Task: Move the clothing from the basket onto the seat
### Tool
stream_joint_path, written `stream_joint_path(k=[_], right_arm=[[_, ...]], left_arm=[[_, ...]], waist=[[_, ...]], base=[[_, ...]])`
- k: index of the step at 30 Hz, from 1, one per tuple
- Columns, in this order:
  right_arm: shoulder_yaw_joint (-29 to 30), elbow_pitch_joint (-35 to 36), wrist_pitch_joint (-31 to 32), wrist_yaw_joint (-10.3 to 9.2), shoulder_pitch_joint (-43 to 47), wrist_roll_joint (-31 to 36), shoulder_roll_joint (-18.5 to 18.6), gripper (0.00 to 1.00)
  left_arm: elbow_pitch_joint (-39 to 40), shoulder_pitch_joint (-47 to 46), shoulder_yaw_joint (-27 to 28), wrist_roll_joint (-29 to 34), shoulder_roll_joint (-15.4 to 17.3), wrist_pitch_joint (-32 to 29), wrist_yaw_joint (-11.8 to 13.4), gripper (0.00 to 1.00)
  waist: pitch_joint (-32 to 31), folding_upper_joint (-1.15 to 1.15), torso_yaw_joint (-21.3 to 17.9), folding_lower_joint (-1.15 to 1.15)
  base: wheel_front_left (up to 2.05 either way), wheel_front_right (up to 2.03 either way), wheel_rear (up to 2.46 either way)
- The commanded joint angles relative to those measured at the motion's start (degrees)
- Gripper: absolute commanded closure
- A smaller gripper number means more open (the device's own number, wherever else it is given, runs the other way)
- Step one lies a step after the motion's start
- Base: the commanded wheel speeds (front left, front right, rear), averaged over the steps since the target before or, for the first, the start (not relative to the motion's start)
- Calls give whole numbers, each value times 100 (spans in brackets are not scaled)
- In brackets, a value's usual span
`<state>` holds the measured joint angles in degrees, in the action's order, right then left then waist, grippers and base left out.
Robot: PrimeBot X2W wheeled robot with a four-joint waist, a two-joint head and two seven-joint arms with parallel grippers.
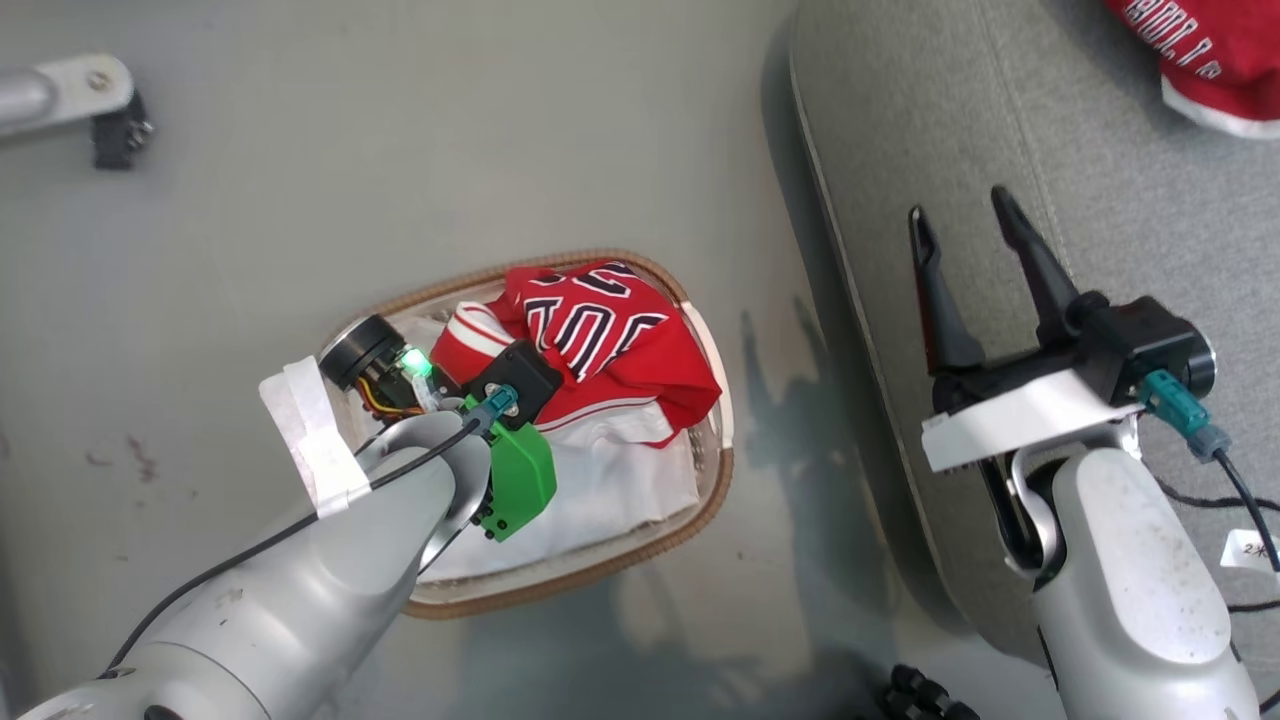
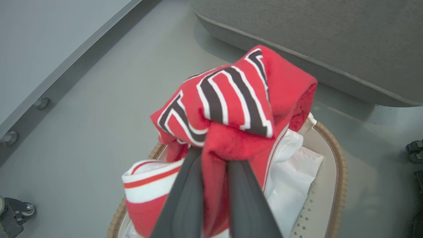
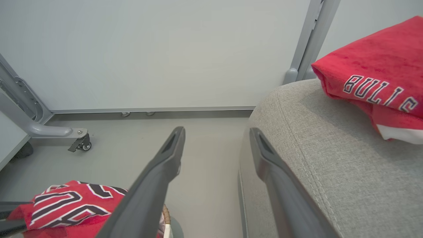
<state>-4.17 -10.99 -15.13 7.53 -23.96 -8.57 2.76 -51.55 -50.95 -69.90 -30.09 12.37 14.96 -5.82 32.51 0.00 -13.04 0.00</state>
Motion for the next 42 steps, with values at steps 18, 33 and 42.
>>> stream_joint_path(k=[18,33,42], right_arm=[[-345,-425,-3,-8,1016,100,26,0],[-780,-573,-3,-8,946,222,23,0],[-810,-858,-3,-8,497,733,23,0]], left_arm=[[1442,-656,297,988,783,28,20,100],[1538,-1956,272,896,725,-156,-136,100],[1863,-2297,224,738,631,-269,-151,100]], waist=[[-2691,0,590,0],[-3175,0,601,0],[-3266,0,738,0]], base=[[0,0,0],[0,0,0],[0,0,0]])
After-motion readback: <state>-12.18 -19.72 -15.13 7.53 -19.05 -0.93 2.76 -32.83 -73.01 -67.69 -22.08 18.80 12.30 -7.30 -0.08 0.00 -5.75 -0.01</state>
